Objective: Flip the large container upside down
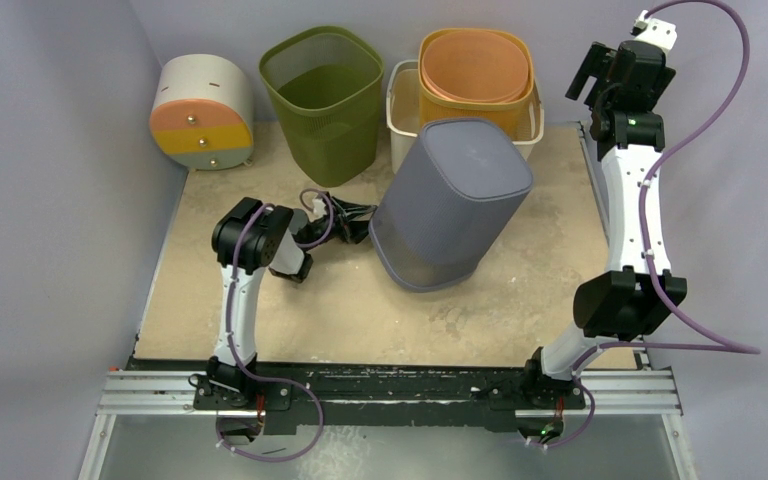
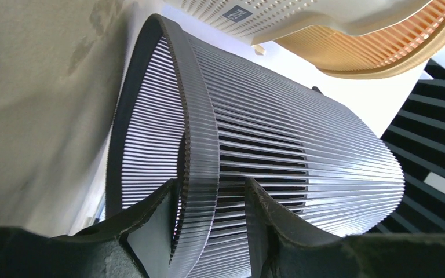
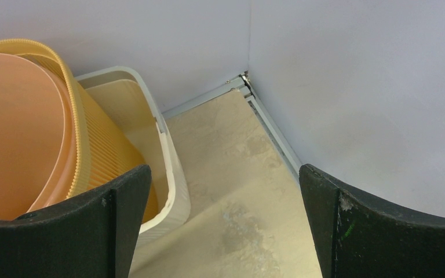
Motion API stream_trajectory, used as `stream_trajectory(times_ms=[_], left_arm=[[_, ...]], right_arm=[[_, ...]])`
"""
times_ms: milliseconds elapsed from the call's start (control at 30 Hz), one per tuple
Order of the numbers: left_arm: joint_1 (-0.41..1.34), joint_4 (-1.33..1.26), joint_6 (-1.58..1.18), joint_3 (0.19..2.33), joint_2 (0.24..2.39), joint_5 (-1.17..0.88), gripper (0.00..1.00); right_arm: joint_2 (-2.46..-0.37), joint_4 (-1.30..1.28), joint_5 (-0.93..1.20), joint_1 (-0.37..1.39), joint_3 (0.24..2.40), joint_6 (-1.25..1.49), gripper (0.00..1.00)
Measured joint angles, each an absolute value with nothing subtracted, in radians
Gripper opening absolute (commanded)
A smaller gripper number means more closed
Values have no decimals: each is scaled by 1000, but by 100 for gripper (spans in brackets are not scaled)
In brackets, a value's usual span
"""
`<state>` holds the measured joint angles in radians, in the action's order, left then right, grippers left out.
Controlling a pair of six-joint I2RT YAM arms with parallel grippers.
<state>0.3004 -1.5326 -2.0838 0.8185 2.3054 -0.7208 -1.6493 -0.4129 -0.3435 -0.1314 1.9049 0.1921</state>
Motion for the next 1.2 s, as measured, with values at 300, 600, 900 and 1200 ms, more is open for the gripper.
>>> stream_trajectory(times_ms=[300,600,900,1200], left_arm=[[233,-1430,-1856,764,2265,-796,42],[168,-725,-1258,849,2098,-771,45],[157,-184,-943,985,1972,-669,46],[152,302,-657,954,1727,-478,46]], right_arm=[[-1649,-413,-344,-131,1901,192,100],[-1649,-410,-340,-131,1901,194,100],[-1649,-409,-323,-131,1891,196,100],[-1646,-405,-323,-131,1858,198,100]])
